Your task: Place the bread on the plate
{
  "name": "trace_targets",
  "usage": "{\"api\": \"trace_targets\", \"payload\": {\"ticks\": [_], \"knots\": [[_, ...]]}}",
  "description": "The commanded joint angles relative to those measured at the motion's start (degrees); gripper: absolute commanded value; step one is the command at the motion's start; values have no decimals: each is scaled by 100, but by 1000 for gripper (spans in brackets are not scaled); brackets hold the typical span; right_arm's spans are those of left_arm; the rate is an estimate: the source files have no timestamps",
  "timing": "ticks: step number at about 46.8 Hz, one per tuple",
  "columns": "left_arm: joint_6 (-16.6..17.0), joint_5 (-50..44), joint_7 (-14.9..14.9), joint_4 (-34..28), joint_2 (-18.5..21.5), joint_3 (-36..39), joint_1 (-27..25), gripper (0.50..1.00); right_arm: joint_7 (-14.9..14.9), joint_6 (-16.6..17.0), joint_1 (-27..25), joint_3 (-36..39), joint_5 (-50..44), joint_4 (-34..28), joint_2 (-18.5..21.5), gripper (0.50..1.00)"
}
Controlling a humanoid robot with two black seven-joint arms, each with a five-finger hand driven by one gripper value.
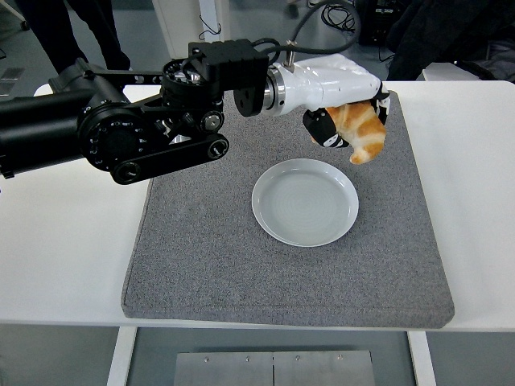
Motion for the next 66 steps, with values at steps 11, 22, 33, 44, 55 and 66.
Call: {"api": "trace_targets", "payload": {"ticks": [11, 22, 33, 44, 55, 66], "knots": [[36, 402, -8, 182, -207, 80, 553, 500, 0, 0, -1, 0, 0, 0, 0, 1000], [141, 710, -8, 481, -391, 405, 1063, 500, 0, 0, -1, 0, 0, 0, 0, 1000], [203, 912, -8, 701, -453, 440, 1388, 500, 0, 0, -1, 0, 0, 0, 0, 1000], [300, 955, -8, 850, -470, 449, 1590, 500, 0, 0, -1, 0, 0, 0, 0, 1000], [353, 1061, -8, 859, -462, 440, 1661, 500, 0, 0, -1, 0, 0, 0, 0, 1000], [317, 973, 1, 833, -427, 422, 1634, 986, 0, 0, -1, 0, 0, 0, 0, 1000]]}}
